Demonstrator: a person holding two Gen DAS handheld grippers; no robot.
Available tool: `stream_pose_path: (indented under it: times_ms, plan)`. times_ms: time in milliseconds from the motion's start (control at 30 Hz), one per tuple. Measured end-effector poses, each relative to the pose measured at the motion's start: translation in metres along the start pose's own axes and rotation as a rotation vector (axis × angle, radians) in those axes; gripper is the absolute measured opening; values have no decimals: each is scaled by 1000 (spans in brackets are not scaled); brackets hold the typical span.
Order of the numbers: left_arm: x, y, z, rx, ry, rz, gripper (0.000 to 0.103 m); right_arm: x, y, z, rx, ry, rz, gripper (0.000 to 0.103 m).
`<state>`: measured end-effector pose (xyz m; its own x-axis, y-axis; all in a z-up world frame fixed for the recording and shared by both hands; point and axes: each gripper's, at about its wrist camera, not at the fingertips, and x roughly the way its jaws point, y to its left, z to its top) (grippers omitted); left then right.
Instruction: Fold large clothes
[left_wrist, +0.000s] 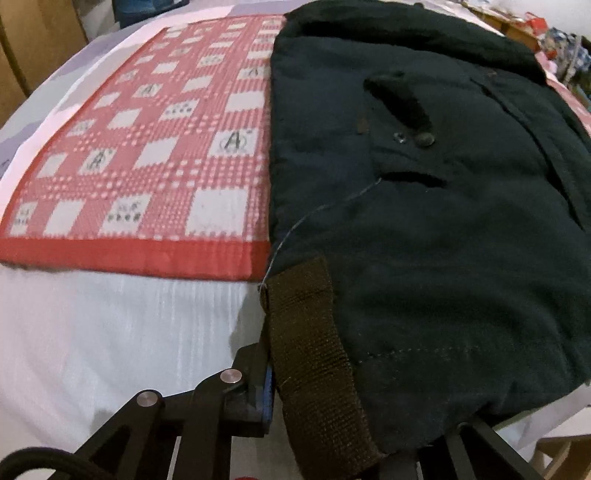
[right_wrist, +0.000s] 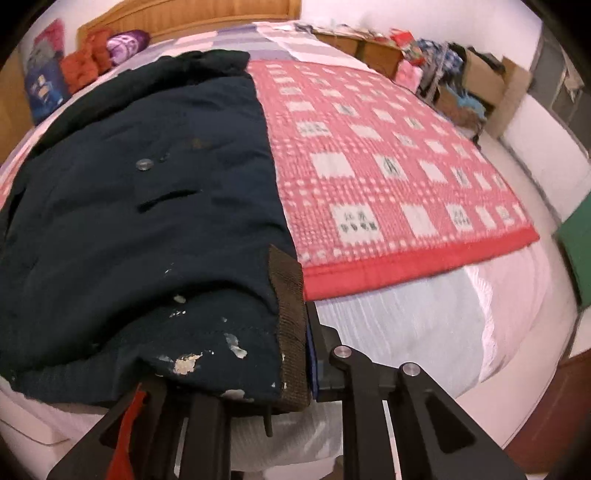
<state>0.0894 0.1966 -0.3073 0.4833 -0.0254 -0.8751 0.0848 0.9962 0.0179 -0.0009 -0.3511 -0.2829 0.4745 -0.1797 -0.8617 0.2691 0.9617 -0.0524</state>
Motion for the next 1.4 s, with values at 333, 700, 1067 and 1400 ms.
stream_pose_path:
  times_ms: [333,700,1067,1400]
  plan:
    - [7,7,6,-37,18,3,14,9,2,6,6,28,25,18]
    - [-26,4,11,9,-28,-10,14,-26,-8,5,1,-9,43,15]
    - [-93,4,5,41,-45,-31,13,-101,-14,19,-39,-24,77,15]
    - [-163,3,-39,5,114,-51,13,-202,-32,-9,-126,145,56,14]
